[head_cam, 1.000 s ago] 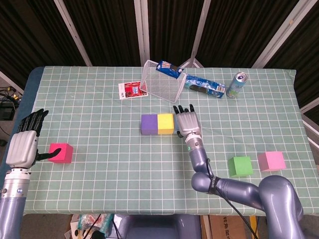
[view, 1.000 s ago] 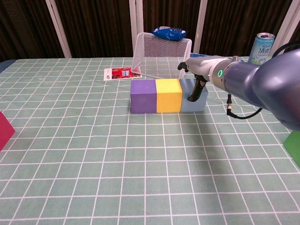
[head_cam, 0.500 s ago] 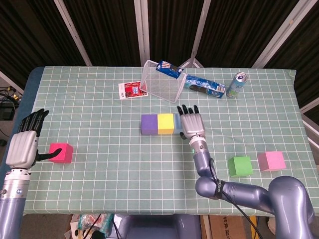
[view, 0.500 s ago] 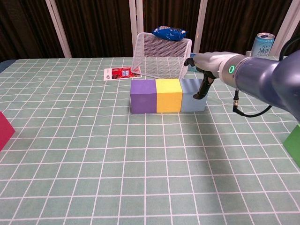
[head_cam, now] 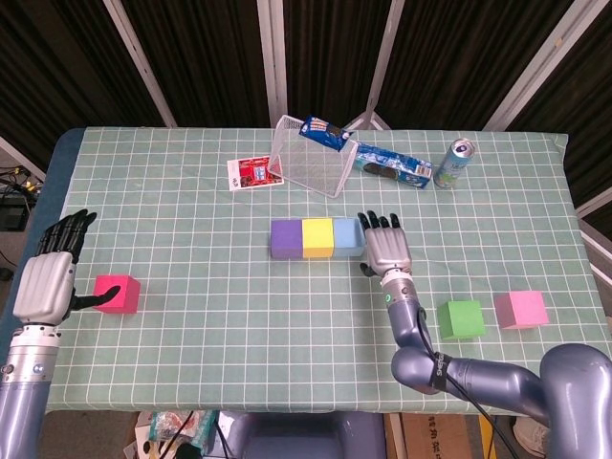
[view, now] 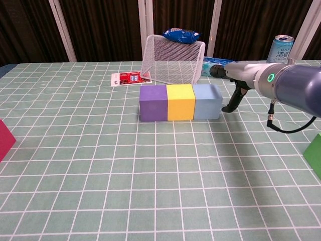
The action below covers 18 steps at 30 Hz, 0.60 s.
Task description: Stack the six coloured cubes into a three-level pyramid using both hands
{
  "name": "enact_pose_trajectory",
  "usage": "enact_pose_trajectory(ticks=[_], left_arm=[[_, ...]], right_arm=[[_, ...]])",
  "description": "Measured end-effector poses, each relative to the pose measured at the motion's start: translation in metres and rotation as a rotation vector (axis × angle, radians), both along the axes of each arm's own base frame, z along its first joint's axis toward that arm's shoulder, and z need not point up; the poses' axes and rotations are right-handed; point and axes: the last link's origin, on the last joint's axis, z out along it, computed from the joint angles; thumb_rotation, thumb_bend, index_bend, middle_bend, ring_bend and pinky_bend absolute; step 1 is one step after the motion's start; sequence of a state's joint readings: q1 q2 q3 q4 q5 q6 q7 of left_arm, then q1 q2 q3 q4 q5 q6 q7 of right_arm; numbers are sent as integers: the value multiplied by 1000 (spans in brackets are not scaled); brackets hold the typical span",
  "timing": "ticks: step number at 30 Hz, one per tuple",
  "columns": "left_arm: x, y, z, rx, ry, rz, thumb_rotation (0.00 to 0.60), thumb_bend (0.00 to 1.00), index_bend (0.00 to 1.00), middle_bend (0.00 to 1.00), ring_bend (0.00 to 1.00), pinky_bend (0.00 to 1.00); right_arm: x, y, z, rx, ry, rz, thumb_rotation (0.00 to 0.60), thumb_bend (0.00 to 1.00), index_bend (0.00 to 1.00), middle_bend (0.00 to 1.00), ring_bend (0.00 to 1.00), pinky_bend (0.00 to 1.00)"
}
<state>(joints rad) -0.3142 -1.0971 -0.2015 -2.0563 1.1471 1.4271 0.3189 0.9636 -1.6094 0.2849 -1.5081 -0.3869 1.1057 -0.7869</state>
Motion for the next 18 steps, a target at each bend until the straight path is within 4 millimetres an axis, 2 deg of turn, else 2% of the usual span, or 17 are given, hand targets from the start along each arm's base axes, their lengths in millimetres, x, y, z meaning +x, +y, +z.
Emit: enact_pose_trajectory(ticks=[11, 18], left_arm=[[1, -1, -1, -5, -3, -3, 600, 144, 0, 22, 0, 49], [-2, -1, 0, -7, -2, 4, 600, 143, 0, 22, 0, 49]], right_arm=[[-10, 3, 0, -3, 1, -28, 600, 324, 0, 74, 107, 0], [-19, 13, 13, -47, 1, -7, 600, 324, 0, 74, 86, 0]])
